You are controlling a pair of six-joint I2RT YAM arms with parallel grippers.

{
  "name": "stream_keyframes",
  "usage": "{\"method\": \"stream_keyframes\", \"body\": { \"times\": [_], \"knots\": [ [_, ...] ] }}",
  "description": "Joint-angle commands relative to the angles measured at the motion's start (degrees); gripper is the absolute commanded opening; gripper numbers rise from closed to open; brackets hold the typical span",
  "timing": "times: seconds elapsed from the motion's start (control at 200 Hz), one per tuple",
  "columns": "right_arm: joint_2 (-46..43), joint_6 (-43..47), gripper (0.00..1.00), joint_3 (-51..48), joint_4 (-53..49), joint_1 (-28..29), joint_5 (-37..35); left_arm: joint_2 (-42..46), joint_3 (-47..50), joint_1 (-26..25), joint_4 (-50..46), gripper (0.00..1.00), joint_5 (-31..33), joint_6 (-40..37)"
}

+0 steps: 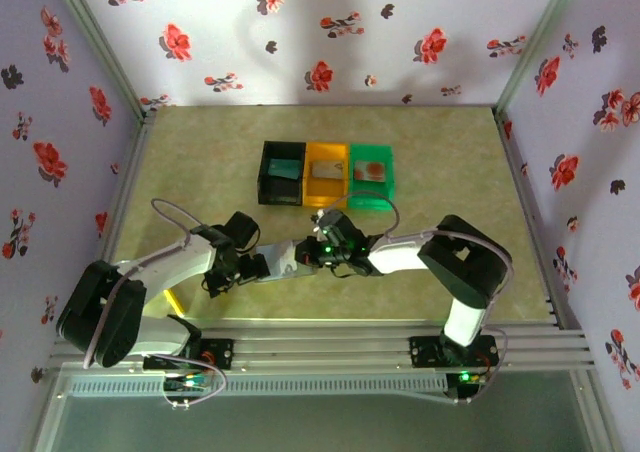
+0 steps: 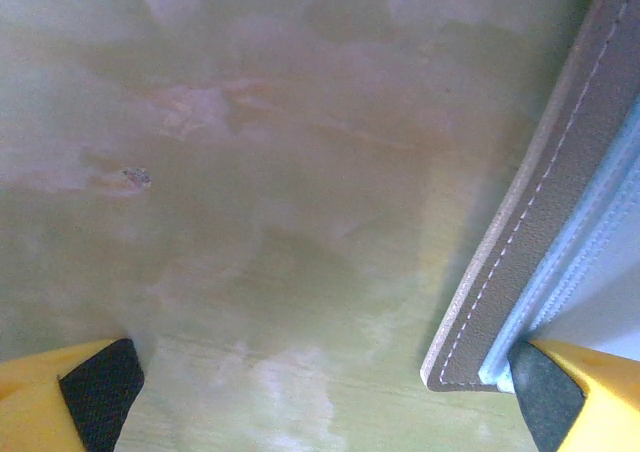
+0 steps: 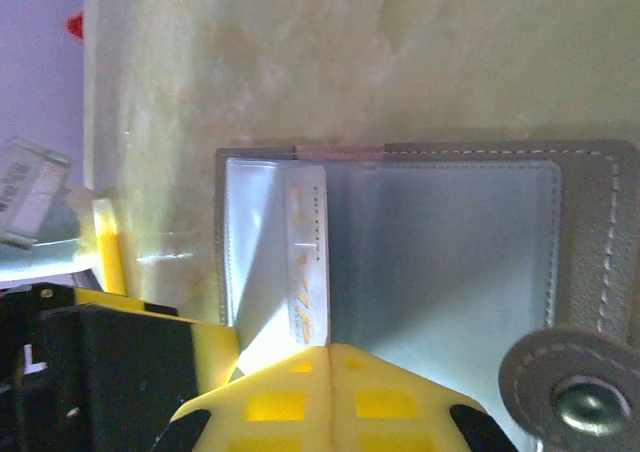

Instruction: Take the credit cards out of the card holder

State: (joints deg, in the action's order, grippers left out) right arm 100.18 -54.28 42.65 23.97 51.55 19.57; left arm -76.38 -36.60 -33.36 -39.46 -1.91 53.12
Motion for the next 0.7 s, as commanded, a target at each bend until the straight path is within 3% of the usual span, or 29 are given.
{"method": "stream_keyframes", "body": {
  "times": [0.0, 0.31, 0.695],
  "knots": [
    [-4.38, 1.99, 0.0, -1.83, -1.24, -1.43, -1.93, 0.76, 0.34, -0.06, 0.58, 1.0, -1.89, -1.69],
    [-11.04, 4.79, 0.0, -3.23, -4.48, -1.9, -1.48, 7.31, -3.2, 2.75, -2.97, 1.0, -2.28, -6.1],
    [-24.8, 8.4, 0.0, -6.12, -6.8, -3.41, 1.84, 20.54, -6.67, 6.23, 0.69, 1.0, -10.57, -16.15]
  ]
}}
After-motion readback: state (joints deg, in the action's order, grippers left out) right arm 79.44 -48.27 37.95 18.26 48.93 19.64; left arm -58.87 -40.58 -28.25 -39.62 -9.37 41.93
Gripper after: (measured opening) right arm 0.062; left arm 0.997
